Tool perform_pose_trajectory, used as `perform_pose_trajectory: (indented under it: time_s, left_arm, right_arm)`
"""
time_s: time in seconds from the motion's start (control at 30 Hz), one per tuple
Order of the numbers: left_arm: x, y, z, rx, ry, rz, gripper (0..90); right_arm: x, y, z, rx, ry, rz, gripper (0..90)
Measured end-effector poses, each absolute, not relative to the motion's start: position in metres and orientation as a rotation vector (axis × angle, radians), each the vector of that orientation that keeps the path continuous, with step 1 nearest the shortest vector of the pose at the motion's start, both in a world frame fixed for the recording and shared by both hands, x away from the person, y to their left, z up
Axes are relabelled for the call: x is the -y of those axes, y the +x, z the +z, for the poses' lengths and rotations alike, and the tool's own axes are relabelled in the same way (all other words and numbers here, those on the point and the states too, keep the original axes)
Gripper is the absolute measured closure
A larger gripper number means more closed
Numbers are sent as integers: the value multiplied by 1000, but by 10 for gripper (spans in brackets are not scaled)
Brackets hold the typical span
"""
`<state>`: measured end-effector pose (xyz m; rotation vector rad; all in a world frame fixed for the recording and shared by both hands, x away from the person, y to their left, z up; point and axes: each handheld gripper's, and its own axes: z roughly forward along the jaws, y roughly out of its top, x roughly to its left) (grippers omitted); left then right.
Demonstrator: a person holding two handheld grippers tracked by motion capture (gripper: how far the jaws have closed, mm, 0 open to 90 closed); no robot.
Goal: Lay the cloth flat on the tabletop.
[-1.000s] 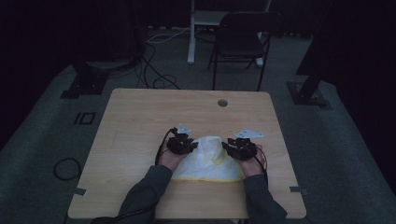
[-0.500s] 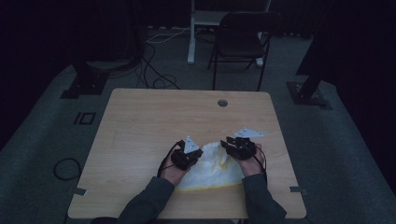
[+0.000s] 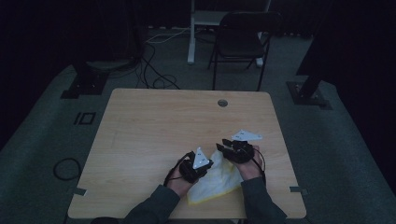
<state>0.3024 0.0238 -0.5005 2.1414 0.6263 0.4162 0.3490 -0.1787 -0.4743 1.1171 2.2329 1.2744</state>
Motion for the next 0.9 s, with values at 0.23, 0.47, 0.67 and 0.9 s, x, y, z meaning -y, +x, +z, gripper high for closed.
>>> perform_pose_trajectory:
  time_s: [0.23, 0.47, 0.67, 0.9]
  left_arm:
    - [-20, 297, -500, -600, 2141, 400, 872]
    - [-21, 291, -497, -569, 2110, 357, 818]
    - [-42, 299, -487, -657, 2041, 379, 743]
    - [-56, 314, -495, -796, 2042, 359, 707]
  right_arm:
    - [175, 339, -483, -2344, 1107, 1205, 743]
    - [185, 327, -485, -2362, 1086, 1124, 895]
    - [196, 317, -488, -2366, 1088, 1097, 896]
    - [207, 309, -501, -2376, 1136, 1071, 896]
